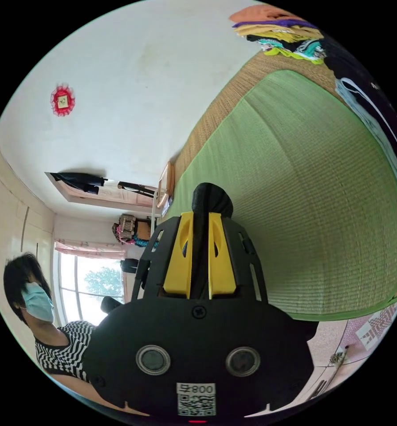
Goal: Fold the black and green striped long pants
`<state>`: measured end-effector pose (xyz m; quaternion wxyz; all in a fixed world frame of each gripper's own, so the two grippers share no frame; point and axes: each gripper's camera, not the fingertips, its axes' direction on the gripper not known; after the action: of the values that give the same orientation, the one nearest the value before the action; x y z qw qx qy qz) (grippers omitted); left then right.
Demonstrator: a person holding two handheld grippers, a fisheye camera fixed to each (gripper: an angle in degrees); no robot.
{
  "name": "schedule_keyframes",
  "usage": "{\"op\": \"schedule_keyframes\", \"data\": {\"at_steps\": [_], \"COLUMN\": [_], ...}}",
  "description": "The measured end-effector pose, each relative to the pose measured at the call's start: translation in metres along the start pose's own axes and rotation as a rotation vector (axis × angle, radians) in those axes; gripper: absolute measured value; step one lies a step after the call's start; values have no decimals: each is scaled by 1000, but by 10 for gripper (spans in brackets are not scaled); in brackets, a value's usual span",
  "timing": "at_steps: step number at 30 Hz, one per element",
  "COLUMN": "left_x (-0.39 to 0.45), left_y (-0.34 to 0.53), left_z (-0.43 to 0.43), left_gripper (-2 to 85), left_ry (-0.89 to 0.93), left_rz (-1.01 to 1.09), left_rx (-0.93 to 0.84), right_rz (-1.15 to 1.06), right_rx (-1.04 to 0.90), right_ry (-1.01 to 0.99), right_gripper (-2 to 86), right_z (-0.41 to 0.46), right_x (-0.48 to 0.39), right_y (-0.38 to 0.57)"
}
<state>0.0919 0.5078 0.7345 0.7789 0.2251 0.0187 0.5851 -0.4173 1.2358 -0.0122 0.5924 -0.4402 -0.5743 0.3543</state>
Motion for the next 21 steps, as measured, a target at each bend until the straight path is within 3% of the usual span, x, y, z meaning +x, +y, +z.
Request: {"op": "schedule_keyframes", "data": {"at_steps": [9,17,21], "left_x": [-10,-30,-37], "left_y": [38,89,108], "left_z": [-135,-266,-312], "left_gripper": [54,36,49], "left_ry": [66,14,72], "left_rz": [-138,-310,-383], "left_rx": [154,273,352], "right_rz": [-99,-148,-176], "right_rx": [15,-39,-73], "right_ry": [-21,-9,16], "right_gripper": [63,60,59], "right_z": [63,171,214], "right_x": [-119,-206,-241], "right_y": [9,14,15]}}
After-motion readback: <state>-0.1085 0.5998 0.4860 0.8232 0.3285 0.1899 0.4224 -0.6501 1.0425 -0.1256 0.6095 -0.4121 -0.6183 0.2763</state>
